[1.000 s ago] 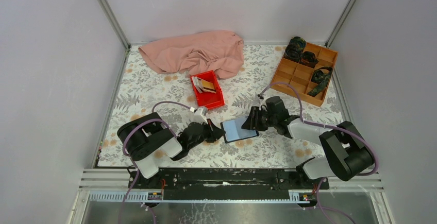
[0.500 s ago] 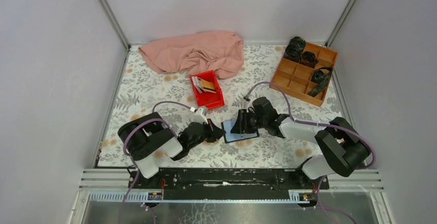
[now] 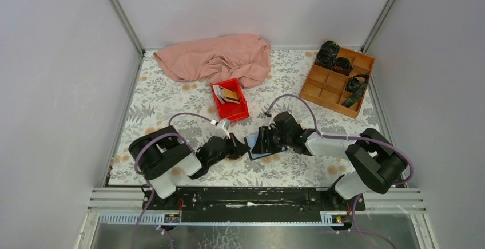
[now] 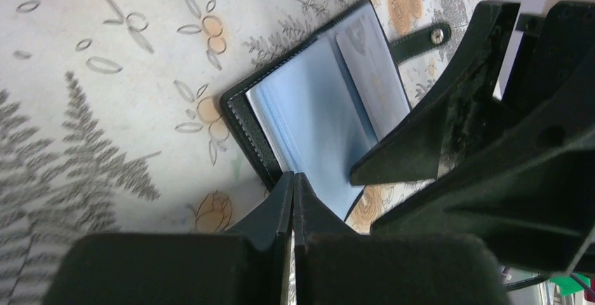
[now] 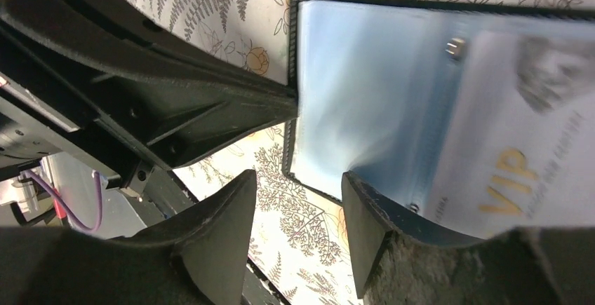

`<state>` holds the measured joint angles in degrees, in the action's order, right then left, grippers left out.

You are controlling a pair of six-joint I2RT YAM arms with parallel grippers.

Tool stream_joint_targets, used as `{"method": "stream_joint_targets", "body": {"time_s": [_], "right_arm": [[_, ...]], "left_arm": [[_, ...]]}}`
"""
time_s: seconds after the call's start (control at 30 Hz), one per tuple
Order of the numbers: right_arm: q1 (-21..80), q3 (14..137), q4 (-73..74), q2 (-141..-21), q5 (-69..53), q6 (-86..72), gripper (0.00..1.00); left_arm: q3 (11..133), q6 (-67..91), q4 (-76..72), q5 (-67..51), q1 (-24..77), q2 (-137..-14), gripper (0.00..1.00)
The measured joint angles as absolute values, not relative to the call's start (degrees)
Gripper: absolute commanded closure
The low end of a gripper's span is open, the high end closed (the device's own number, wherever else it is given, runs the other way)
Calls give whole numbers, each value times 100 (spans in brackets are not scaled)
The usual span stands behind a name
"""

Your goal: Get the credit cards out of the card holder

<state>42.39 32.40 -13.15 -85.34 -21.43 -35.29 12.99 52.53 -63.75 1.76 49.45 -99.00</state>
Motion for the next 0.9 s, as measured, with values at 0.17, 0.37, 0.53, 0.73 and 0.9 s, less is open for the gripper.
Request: {"method": "stream_joint_targets", "body": {"time_s": [0.17, 0.37, 0.53, 0.73, 0.9], "right_arm": [[4239, 3339, -1103, -8335, -1973, -3481, 44], [4115, 3503, -836, -7745, -1712, -3286, 48], [3640, 3516, -792, -7710, -1527, -3155, 51], [3505, 3555, -672, -8103, -1278, -3022, 52], [3258, 3704, -687, -8595, -1247, -2961, 54]], "left_arm": [[897, 5164, -5754, 301, 4945, -9078, 98], [692, 4943, -4499, 460, 4945, -7743, 98], [755, 4759, -3577, 591, 4945, -6733, 97], [792, 4696, -3000, 644, 4945, -6355, 97], [805, 4698, -2950, 633, 4945, -6442, 97]]}}
